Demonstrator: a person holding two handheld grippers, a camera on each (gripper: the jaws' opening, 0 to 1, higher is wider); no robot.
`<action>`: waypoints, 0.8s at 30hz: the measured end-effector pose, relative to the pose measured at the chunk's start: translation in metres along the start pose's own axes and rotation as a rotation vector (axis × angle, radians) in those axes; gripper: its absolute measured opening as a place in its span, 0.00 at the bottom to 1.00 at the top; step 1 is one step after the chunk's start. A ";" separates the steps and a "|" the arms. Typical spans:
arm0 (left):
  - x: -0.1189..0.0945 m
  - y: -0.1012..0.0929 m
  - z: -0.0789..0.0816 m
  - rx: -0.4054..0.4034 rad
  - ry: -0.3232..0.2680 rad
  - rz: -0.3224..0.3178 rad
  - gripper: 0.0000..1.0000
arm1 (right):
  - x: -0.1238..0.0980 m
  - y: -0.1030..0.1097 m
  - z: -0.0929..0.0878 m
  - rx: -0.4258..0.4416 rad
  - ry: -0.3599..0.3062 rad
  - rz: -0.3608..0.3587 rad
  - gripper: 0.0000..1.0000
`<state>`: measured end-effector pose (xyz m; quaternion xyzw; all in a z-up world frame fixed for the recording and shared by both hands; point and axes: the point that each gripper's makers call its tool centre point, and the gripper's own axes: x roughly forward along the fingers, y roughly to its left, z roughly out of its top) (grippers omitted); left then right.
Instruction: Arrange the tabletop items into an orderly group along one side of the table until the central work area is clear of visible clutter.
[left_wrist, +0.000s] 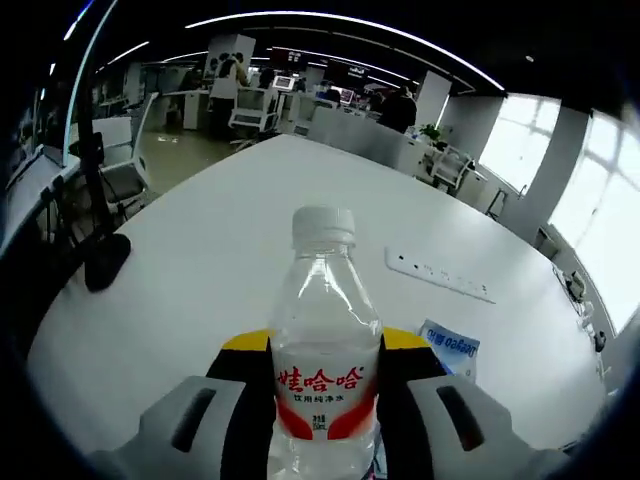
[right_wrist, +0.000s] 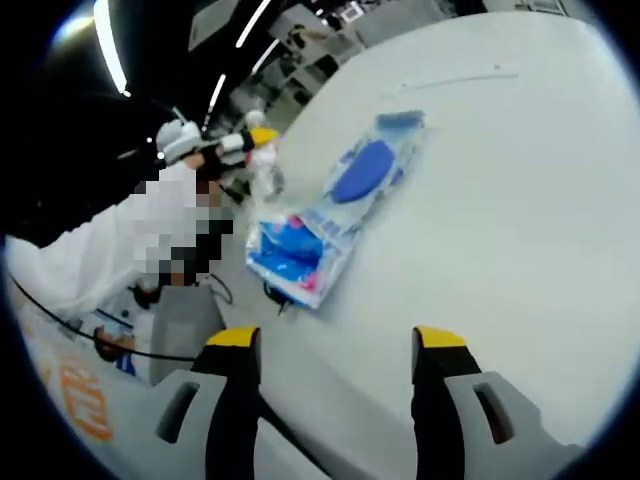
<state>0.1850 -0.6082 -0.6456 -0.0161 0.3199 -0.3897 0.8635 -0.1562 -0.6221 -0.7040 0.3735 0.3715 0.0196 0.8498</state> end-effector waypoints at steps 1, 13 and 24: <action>-0.003 -0.001 0.004 -0.002 -0.010 -0.007 0.37 | -0.001 0.000 -0.001 -0.001 -0.003 -0.001 0.60; -0.015 -0.020 0.043 0.068 -0.103 -0.103 0.39 | -0.022 -0.005 -0.011 -0.001 -0.034 -0.014 0.60; -0.015 -0.023 0.058 0.141 -0.130 -0.142 0.40 | -0.031 -0.013 -0.010 0.029 -0.053 -0.028 0.60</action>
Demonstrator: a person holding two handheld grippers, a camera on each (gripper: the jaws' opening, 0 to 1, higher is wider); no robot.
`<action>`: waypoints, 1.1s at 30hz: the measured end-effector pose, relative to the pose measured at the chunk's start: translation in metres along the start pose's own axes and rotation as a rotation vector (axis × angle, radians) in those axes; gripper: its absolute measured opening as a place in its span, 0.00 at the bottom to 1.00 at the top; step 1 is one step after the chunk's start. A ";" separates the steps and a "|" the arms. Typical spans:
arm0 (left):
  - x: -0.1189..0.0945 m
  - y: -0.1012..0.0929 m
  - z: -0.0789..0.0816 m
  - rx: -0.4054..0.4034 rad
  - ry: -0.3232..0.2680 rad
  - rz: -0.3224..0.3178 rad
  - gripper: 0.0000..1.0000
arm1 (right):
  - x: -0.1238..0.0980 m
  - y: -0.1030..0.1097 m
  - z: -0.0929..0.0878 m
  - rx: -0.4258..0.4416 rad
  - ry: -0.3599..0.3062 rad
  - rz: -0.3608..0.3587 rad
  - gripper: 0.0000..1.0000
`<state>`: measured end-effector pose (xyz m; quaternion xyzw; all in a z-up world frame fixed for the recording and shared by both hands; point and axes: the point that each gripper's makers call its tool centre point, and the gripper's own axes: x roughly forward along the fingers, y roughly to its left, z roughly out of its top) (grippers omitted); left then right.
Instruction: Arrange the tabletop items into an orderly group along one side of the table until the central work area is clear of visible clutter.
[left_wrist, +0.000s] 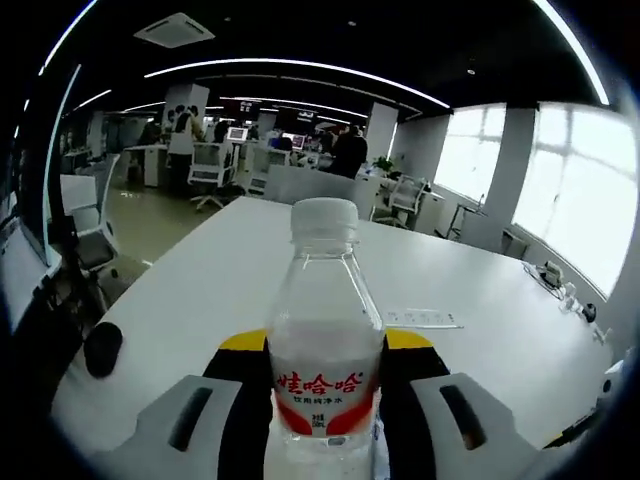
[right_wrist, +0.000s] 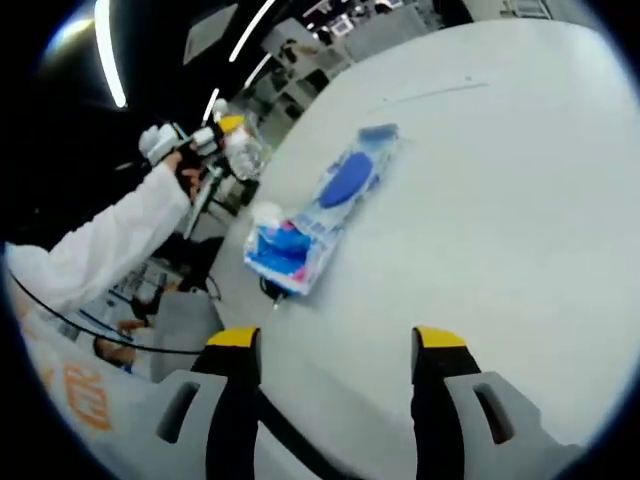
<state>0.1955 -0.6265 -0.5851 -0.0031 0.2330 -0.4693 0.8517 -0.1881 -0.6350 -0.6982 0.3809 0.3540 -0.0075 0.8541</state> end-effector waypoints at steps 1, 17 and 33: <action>0.000 0.002 -0.001 0.002 0.005 0.005 0.40 | 0.000 0.000 0.000 0.001 0.002 0.001 0.60; -0.001 0.019 -0.015 0.069 0.060 -0.018 0.40 | 0.014 0.004 0.000 0.033 0.027 0.034 0.59; 0.021 0.023 -0.021 0.215 0.119 -0.153 0.40 | 0.020 0.002 0.002 0.092 0.019 0.030 0.59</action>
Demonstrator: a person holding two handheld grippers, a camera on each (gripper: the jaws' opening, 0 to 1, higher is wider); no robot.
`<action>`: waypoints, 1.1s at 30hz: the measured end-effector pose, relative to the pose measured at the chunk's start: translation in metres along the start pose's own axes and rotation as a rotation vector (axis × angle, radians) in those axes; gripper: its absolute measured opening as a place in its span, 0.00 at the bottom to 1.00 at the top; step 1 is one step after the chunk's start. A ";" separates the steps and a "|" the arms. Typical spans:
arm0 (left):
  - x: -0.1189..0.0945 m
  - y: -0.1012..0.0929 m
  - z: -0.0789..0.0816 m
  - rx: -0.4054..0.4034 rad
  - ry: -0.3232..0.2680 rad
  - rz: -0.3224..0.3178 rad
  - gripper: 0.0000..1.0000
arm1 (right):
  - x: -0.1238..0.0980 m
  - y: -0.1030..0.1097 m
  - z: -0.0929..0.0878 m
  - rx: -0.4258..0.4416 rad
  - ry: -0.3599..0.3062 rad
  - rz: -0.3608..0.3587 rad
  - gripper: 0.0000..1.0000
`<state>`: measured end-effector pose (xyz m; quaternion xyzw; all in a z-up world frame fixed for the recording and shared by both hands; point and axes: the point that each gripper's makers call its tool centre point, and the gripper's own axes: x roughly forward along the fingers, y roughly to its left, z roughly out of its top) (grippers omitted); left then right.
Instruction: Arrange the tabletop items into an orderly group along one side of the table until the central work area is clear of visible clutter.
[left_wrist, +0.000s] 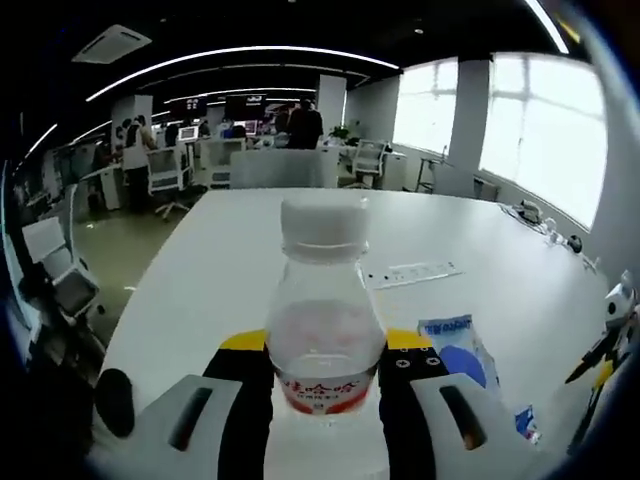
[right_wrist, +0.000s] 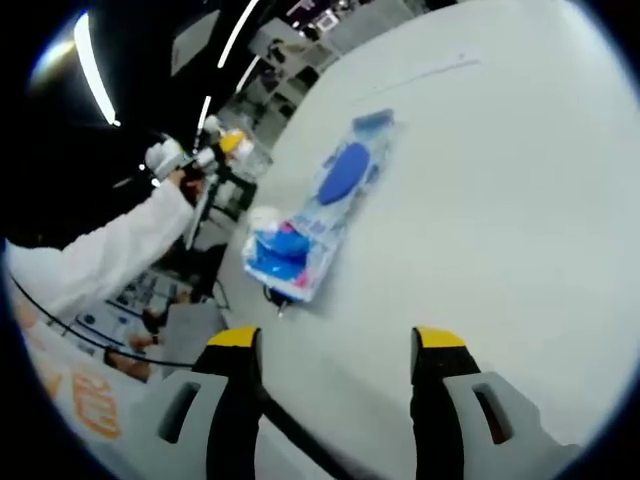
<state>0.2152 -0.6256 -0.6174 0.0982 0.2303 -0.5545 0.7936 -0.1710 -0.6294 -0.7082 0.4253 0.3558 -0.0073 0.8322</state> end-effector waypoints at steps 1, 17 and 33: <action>0.002 0.002 -0.001 -0.007 0.003 0.000 0.40 | 0.001 0.000 0.000 0.004 0.000 0.002 0.59; 0.018 0.026 -0.025 -0.053 0.023 0.045 0.40 | 0.011 0.000 0.001 0.023 0.017 -0.009 0.59; 0.016 0.025 -0.040 -0.095 0.022 0.096 0.40 | 0.012 0.001 0.002 0.017 0.018 -0.008 0.58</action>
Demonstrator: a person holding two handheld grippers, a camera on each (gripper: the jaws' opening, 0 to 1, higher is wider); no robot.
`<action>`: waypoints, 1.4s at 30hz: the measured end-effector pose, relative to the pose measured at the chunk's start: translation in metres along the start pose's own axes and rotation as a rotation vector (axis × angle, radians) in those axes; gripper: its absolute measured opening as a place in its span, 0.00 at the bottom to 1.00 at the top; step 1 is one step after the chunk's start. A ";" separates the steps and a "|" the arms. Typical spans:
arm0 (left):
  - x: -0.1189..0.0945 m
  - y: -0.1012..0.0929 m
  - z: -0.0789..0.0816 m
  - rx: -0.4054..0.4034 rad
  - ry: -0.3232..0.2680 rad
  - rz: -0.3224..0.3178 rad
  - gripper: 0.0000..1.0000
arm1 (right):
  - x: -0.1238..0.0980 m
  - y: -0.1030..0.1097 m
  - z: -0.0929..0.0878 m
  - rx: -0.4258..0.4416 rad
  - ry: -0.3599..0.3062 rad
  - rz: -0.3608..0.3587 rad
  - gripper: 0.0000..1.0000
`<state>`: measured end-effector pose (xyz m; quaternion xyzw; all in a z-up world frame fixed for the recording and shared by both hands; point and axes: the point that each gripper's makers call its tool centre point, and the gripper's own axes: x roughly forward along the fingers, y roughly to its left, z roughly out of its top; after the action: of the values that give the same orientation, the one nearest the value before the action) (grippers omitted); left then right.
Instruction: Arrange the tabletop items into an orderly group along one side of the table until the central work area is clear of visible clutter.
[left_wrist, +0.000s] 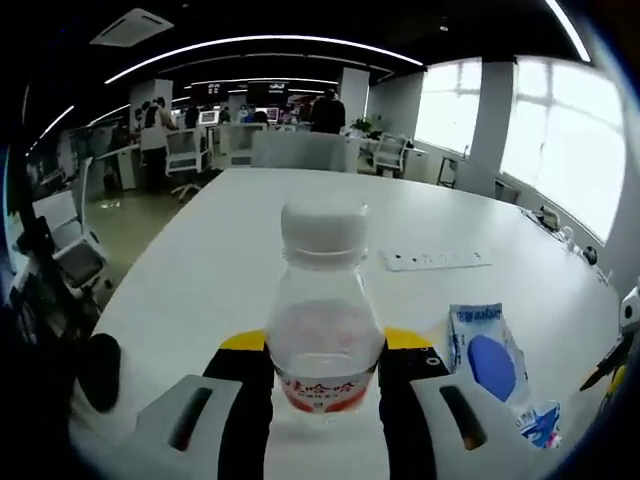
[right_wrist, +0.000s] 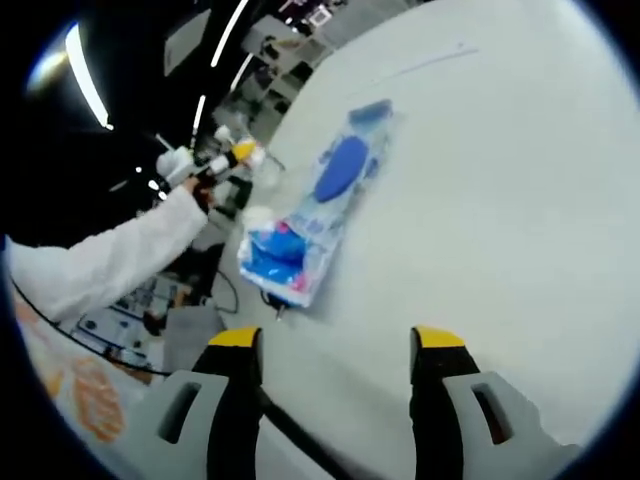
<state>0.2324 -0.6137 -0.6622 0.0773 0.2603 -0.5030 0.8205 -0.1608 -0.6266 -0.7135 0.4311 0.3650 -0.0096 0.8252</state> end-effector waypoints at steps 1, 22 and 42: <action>0.000 0.002 -0.001 -0.009 -0.001 0.014 0.40 | 0.000 0.000 0.000 -0.002 0.000 -0.001 0.58; -0.011 0.006 -0.010 -0.018 -0.042 0.055 0.40 | -0.003 -0.002 -0.004 -0.040 0.006 -0.014 0.58; -0.017 -0.004 -0.020 -0.066 -0.041 0.084 0.41 | -0.010 0.003 -0.013 -0.062 -0.001 -0.012 0.58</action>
<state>0.2162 -0.5942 -0.6699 0.0507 0.2562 -0.4606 0.8483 -0.1748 -0.6179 -0.7103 0.4031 0.3671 -0.0032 0.8383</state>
